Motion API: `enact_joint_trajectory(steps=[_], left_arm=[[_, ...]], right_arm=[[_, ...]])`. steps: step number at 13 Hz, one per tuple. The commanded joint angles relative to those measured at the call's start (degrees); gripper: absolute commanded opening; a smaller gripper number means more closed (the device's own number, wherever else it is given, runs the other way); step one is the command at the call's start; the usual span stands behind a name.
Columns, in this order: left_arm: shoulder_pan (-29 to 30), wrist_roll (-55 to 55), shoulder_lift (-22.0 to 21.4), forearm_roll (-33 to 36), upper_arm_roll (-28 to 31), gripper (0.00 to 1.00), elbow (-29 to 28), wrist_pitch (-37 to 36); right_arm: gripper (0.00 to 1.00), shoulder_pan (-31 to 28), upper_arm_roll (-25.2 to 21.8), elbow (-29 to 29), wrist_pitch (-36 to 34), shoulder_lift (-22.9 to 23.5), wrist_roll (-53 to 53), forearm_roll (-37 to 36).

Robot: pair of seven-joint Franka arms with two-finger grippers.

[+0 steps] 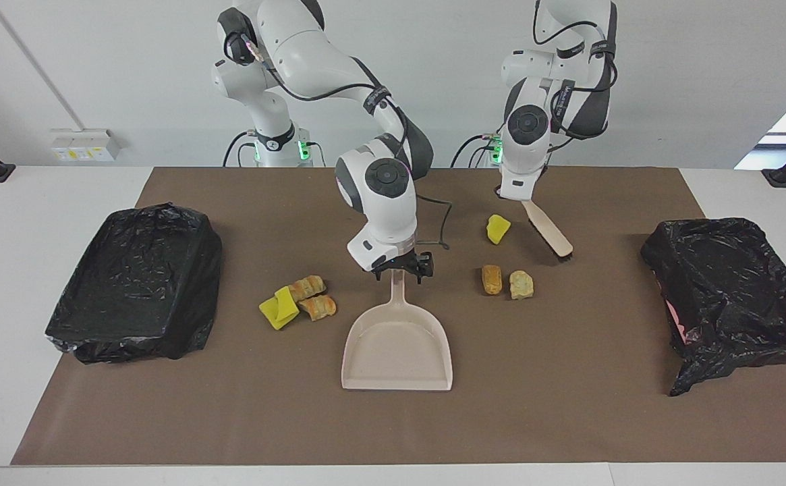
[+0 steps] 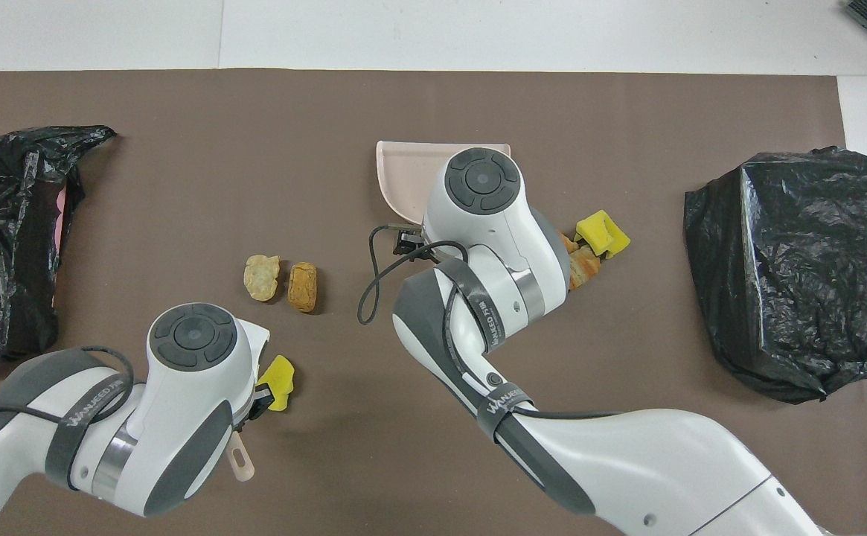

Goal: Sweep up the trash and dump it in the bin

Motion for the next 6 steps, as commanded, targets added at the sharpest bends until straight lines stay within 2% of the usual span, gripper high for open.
enact_joint_trajectory(steps=[1, 2, 3, 4, 6], left_arm=[[-0.57, -9.71, -3.17, -4.25, -0.16, 0.00, -2.96, 0.84], [-0.57, -13.15, -3.09, -7.05, -0.16, 0.00, -2.97, 1.02], [-0.57, -14.05, -3.17, -9.34, -0.16, 0.00, -2.97, 0.76], [-0.39, -15.10, -3.17, -11.97, -0.16, 0.00, -3.05, 0.32], [-0.48, -17.21, -3.09, -16.63, -0.16, 0.00, -3.06, 1.10]], right_arm=[[0.70, -0.65, 0.33, -1.53, 1.20, -0.12, -1.37, 1.42], [0.48, -0.74, 0.24, -1.36, 1.11, -0.12, -1.37, 1.50], [0.16, -0.74, 0.33, -1.18, 0.85, -0.12, -1.11, 1.59], [0.00, -0.65, 0.24, -1.27, 0.94, -0.12, -0.59, 1.68], [0.00, -1.00, 0.33, -1.18, 0.50, -0.12, -0.40, 1.68]])
